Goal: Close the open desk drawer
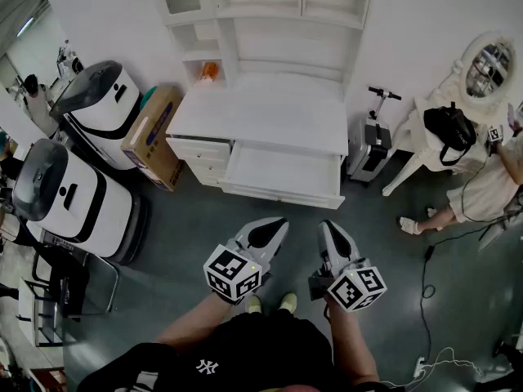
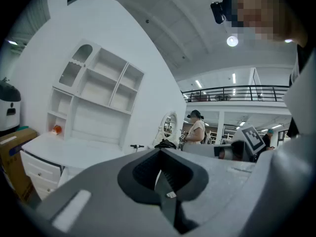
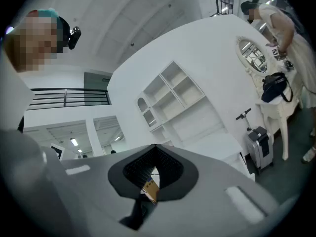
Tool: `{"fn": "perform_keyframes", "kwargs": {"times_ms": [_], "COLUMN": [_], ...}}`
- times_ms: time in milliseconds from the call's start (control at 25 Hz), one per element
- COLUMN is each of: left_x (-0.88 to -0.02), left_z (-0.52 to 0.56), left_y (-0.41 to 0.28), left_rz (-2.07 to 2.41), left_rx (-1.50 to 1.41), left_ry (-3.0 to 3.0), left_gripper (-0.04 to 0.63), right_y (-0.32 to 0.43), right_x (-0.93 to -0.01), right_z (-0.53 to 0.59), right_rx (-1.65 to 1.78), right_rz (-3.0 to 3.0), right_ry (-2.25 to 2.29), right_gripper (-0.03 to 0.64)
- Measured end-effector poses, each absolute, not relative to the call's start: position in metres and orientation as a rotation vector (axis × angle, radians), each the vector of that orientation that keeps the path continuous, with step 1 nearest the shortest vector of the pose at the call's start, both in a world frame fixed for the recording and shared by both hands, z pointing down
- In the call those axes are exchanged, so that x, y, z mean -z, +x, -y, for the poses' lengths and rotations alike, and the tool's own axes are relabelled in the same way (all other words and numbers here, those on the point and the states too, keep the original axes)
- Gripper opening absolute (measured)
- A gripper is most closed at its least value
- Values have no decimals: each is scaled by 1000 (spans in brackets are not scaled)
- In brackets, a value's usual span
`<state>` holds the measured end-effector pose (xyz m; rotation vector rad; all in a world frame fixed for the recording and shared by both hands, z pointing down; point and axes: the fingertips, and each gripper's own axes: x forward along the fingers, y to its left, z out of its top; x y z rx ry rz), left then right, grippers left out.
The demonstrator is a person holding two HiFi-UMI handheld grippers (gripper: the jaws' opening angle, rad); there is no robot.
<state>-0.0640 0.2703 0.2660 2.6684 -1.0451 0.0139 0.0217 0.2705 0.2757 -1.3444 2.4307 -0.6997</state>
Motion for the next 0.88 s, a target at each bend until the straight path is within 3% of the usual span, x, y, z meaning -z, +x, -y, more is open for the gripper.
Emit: {"fn": "perform_keyframes", "kwargs": {"times_ms": [600, 880], "left_x": [-272, -292], "left_z": [-267, -259], "left_y": [-51, -50], "left_rz": [1053, 1111], "left_rx": [-22, -80], "left_ry": [2662, 2668], "left_gripper": [0, 0], "right_y": [34, 39], "right_x": [-285, -304], "right_z": [-268, -268], "right_rx": [689, 471], "right_rz": [-2480, -2615], "right_ry": [-1361, -1567], "right_gripper": [20, 21]}}
